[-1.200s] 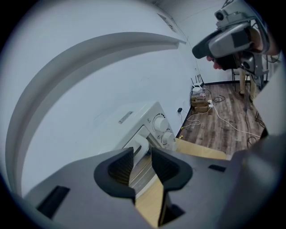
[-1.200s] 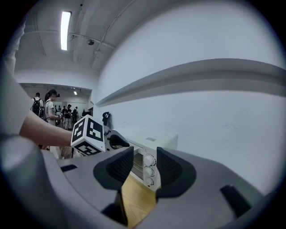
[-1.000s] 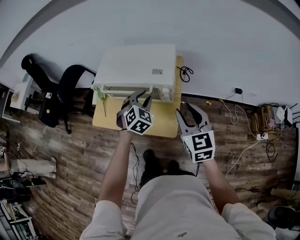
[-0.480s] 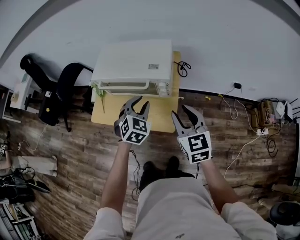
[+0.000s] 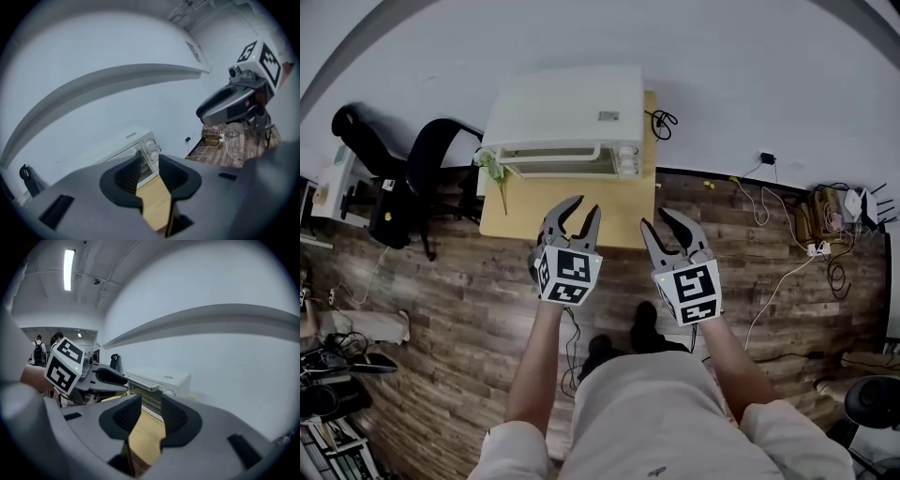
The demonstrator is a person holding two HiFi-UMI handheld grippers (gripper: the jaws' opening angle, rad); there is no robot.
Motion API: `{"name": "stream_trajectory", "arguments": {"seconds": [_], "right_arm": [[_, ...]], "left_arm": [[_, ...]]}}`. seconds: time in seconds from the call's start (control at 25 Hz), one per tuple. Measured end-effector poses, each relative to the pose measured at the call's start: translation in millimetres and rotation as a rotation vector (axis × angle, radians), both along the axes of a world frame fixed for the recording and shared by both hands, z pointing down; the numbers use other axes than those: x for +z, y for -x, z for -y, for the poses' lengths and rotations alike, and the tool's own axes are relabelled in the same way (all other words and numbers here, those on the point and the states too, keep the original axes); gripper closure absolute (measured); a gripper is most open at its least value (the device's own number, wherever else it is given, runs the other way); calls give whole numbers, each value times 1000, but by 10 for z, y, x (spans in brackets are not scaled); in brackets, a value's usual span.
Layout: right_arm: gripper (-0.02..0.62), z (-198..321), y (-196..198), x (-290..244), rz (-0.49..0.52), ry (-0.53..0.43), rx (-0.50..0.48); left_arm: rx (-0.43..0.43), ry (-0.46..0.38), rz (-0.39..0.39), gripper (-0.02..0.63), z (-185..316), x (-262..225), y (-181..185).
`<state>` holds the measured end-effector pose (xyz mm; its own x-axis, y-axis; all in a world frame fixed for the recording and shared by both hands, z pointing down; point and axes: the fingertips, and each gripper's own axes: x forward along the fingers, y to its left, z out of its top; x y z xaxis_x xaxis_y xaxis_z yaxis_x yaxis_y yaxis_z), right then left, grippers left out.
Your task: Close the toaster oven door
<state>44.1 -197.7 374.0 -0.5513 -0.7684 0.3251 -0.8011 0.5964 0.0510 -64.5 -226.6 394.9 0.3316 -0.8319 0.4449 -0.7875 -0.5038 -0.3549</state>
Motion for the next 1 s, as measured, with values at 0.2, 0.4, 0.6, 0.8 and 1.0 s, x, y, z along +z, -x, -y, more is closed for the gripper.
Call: {"name": "stream_trajectory", "arguments": {"seconds": [0.2,0.4,0.6,0.8,1.0], "right_arm": [[472,-259,125,-40,-7,-10,36],[481,-618,309,-69,-26,-9,67],[509,-987,477,-142,-41,-18,90],[533,-1307,626,-259,-36,-39,129],[554,-1621,724,-395,-20,-58,165]], "left_arm": [[30,20,-58,494,-387,40,81],[55,6,-141,517,-768,-124,243],[102,-14,-252,542,-1145,-358,294],[137,-31,-320,572,-1471,-561,386],[175,-25,-359,580,-1777,-679,437]]}}
